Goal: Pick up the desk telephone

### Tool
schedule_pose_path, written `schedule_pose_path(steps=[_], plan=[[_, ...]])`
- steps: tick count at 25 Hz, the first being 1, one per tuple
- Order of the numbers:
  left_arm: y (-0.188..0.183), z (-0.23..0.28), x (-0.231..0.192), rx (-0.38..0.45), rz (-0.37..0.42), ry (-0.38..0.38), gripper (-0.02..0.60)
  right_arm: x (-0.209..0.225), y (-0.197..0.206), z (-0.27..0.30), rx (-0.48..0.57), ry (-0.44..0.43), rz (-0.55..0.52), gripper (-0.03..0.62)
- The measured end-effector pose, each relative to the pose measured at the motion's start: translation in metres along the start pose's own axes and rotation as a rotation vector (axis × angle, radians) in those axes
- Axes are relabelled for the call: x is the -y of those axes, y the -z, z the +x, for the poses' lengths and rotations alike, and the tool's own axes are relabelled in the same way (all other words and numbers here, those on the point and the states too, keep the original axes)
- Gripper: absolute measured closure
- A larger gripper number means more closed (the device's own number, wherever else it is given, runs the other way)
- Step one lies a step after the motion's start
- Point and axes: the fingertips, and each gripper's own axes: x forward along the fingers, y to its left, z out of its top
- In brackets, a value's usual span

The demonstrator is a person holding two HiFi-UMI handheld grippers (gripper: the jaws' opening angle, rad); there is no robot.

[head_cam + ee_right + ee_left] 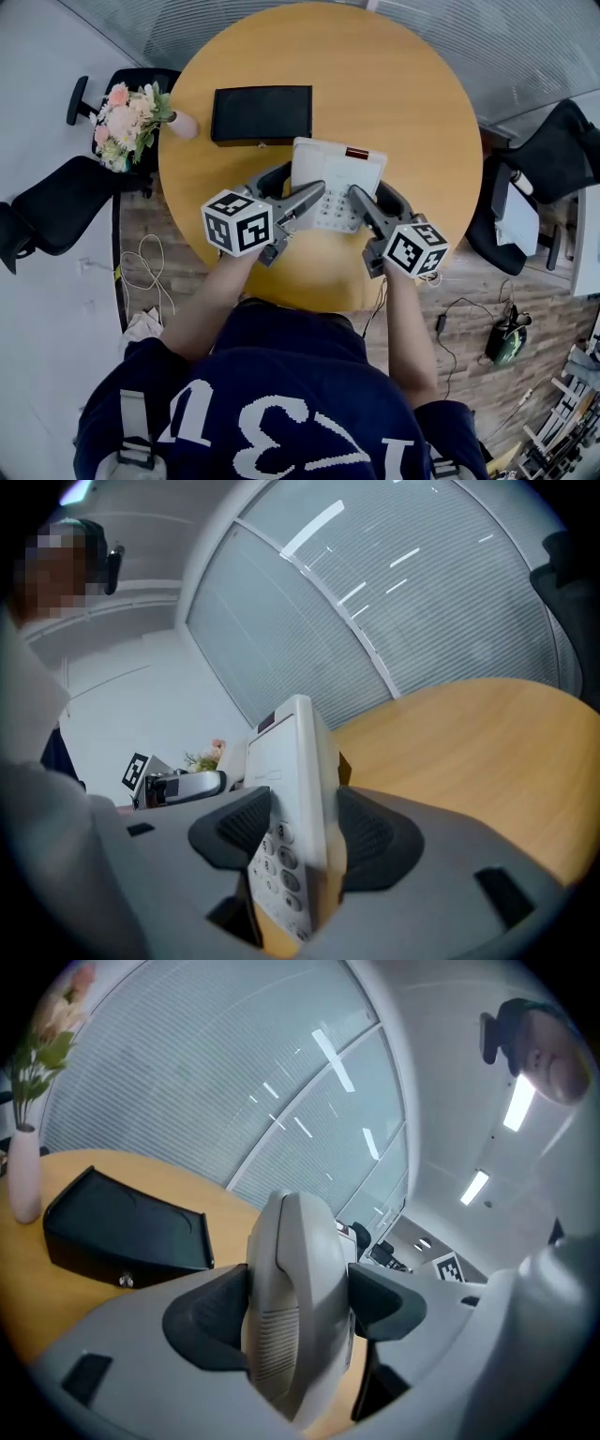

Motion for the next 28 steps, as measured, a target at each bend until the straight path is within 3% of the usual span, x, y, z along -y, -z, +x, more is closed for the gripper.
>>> schedule_pose_path(steps=[7,14,20,28], plan=[[-0.063,-0.015,0.048,0.120,0.157,0.041,0.244,-0.036,-0.066,-0.023,0.129,-0.034,-0.108,0.353],[-0.113,-0.034,0.089,0.224,0.265,0.068,0.244,-0.072,-0.120,-0.042,0.240,-0.077,-0.202,0.353],[-0.131,-0.048,0.110,0.278,0.314,0.095,0.244,-0.093,-0.140,-0.056,0.314,-0.081,-0.257,0.353],[-0.140,-0.056,0.121,0.314,0.375,0.111,0.244,-0.106,-0.149,-0.063,0.331,-0.077,-0.308,0.355]])
